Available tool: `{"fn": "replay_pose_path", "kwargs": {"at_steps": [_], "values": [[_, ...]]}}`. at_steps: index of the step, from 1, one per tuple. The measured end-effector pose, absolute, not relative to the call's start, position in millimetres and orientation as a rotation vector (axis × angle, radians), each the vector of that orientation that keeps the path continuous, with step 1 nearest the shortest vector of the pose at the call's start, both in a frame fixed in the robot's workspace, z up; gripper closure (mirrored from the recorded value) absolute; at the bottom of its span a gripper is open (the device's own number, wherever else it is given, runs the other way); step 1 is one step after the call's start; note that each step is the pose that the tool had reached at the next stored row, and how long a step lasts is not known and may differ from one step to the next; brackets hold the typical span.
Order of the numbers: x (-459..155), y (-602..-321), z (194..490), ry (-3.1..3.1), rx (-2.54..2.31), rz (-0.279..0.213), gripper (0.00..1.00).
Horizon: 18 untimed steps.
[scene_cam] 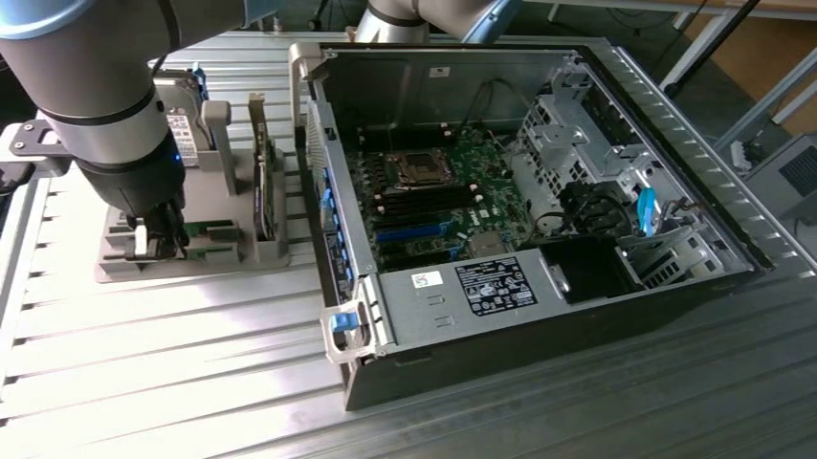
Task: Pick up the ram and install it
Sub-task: 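Pick up the ram and move it above insertion slot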
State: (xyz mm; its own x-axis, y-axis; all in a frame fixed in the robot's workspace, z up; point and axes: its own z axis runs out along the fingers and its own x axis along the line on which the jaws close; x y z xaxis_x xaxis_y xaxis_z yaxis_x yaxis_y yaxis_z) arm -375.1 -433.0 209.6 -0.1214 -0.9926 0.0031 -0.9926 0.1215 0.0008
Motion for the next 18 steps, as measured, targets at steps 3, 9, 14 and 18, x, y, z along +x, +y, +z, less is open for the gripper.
{"fn": "replay_pose_path", "kwargs": {"at_steps": [3,9,14,18], "values": [[-377.0,-433.0,207.7,-2.349,2.081,0.002,0.77],[-377.0,-432.9,207.5,-2.349,2.081,0.002,0.89],[-377.0,-433.0,207.5,-2.349,2.081,0.002,0.89],[-377.0,-433.0,211.0,-2.347,2.079,0.008,0.89]]}}
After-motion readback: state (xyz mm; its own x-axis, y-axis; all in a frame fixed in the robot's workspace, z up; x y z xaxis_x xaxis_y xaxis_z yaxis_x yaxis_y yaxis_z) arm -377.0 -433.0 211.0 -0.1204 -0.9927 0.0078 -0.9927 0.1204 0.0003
